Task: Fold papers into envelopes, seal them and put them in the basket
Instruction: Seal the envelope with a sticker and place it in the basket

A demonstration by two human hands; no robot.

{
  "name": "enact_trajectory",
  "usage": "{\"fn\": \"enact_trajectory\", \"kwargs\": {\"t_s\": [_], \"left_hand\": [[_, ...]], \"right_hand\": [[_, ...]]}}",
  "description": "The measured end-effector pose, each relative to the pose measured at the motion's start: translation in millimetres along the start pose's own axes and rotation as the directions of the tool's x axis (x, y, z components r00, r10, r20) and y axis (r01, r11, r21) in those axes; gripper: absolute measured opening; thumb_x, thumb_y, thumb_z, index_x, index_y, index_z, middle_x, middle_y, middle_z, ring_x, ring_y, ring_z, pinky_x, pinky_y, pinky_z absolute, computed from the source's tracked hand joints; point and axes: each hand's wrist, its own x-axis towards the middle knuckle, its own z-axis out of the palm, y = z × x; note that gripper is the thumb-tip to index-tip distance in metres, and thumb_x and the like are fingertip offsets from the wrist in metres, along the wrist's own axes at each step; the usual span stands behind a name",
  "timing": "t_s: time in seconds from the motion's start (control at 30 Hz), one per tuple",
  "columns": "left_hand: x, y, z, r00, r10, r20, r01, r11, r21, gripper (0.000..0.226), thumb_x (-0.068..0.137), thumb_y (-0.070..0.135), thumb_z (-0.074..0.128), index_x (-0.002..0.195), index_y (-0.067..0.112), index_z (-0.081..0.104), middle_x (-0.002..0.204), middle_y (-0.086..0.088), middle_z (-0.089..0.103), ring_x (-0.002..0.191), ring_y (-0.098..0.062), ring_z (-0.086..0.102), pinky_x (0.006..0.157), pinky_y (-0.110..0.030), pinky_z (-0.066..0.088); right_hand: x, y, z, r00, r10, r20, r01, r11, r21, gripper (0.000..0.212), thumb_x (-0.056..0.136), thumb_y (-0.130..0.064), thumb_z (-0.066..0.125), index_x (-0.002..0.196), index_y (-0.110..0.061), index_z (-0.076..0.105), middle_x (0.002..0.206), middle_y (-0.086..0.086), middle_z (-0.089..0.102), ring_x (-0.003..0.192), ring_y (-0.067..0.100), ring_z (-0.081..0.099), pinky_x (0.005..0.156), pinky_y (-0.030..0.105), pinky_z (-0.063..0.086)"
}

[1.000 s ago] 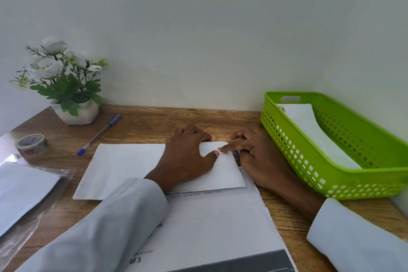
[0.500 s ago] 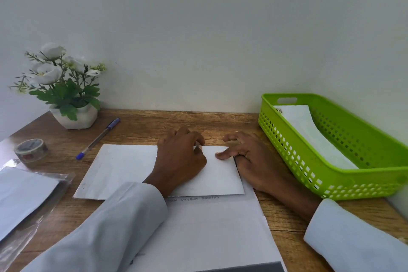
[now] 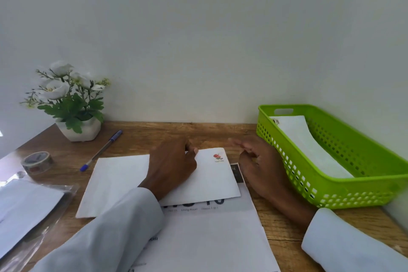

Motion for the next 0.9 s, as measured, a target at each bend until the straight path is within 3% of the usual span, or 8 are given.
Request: {"fn": "enact_trajectory", "kwargs": {"t_s": [0.07,0.13,0.23,0.33,0.43,0.5,0.63,0.9], "left_hand": [[7,-1,-14,1.0,-0.017,0.01,0.018,1.0,-0.019,0.015,0.094,0.041,0.051,0.086,0.03,0.057,0.089,0.011,0.064,0.087,-0.016,0.058,0.076,-0.032,0.04],[14,2,-31,1.0,-0.022,-0.002,0.022,0.999,-0.026,0.017,0.095,0.043,0.049,0.083,0.032,0.054,0.088,0.01,0.061,0.081,-0.015,0.057,0.064,-0.03,0.04],[23,13,-64,0.993,-0.008,-0.117,-0.004,0.995,-0.102,0.017,0.094,0.043,0.052,0.082,0.032,0.056,0.087,0.009,0.06,0.079,-0.015,0.058,0.062,-0.028,0.039],[22,29,-85,0.979,-0.055,-0.195,-0.013,0.943,-0.332,0.02,0.093,0.041,0.057,0.079,0.027,0.062,0.081,0.011,0.065,0.07,-0.008,0.058,0.055,-0.024,0.037],[13,47,-95,0.979,-0.104,-0.176,-0.016,0.821,-0.571,0.022,0.093,0.036,0.06,0.078,0.022,0.069,0.063,0.012,0.068,0.054,0.0,0.061,0.043,-0.016,0.042],[9,54,-101,0.983,-0.105,-0.15,-0.019,0.756,-0.654,0.02,0.091,0.03,0.064,0.076,0.019,0.072,0.059,0.012,0.068,0.045,0.001,0.057,0.041,-0.013,0.042],[8,68,-119,1.0,-0.004,-0.029,-0.02,0.623,-0.782,0.01,0.085,0.019,0.073,0.079,0.011,0.075,0.07,-0.001,0.074,0.059,-0.013,0.065,0.052,-0.024,0.05],[41,130,-110,0.998,0.051,0.029,-0.002,0.517,-0.856,0.01,0.082,0.013,0.077,0.084,0.003,0.074,0.071,-0.005,0.074,0.058,-0.012,0.068,0.052,-0.019,0.052]], "right_hand": [[1,-3,0,0.989,0.125,-0.081,-0.121,0.991,0.061,0.034,0.087,-0.005,0.066,0.118,-0.017,0.067,0.118,-0.005,0.066,0.109,0.011,0.062,0.096,0.04,0.052],[1,-13,1,0.961,0.261,-0.09,-0.243,0.955,0.17,0.048,0.083,-0.023,0.076,0.128,-0.02,0.06,0.125,-0.007,0.063,0.114,0.007,0.06,0.097,0.033,0.051],[1,-35,-3,0.913,0.405,0.043,-0.378,0.804,0.458,0.064,0.066,-0.041,0.087,0.122,-0.026,0.06,0.117,-0.01,0.07,0.101,0.004,0.069,0.084,0.026,0.058],[-3,-54,-4,0.864,0.383,0.327,-0.502,0.61,0.613,0.048,0.068,-0.034,0.087,0.111,-0.017,0.071,0.108,0.004,0.076,0.097,0.025,0.073,0.085,0.041,0.059],[-3,-71,-7,0.872,0.338,0.353,-0.487,0.54,0.686,0.032,0.069,-0.023,0.082,0.098,-0.009,0.077,0.101,0.011,0.078,0.091,0.028,0.075,0.073,0.032,0.061],[4,-81,-17,0.893,0.349,0.285,-0.441,0.544,0.714,0.027,0.072,-0.018,0.08,0.096,-0.007,0.078,0.099,0.012,0.078,0.09,0.03,0.075,0.073,0.032,0.061],[28,-94,-55,0.927,0.358,0.11,-0.325,0.625,0.71,0.022,0.075,-0.014,0.079,0.094,-0.002,0.077,0.094,0.013,0.078,0.084,0.027,0.076,0.068,0.028,0.061],[85,-86,-139,0.922,0.379,-0.075,-0.263,0.757,0.598,0.021,0.077,-0.007,0.077,0.097,0.0,0.074,0.085,0.01,0.078,0.07,0.019,0.072,0.066,0.027,0.061]]}}
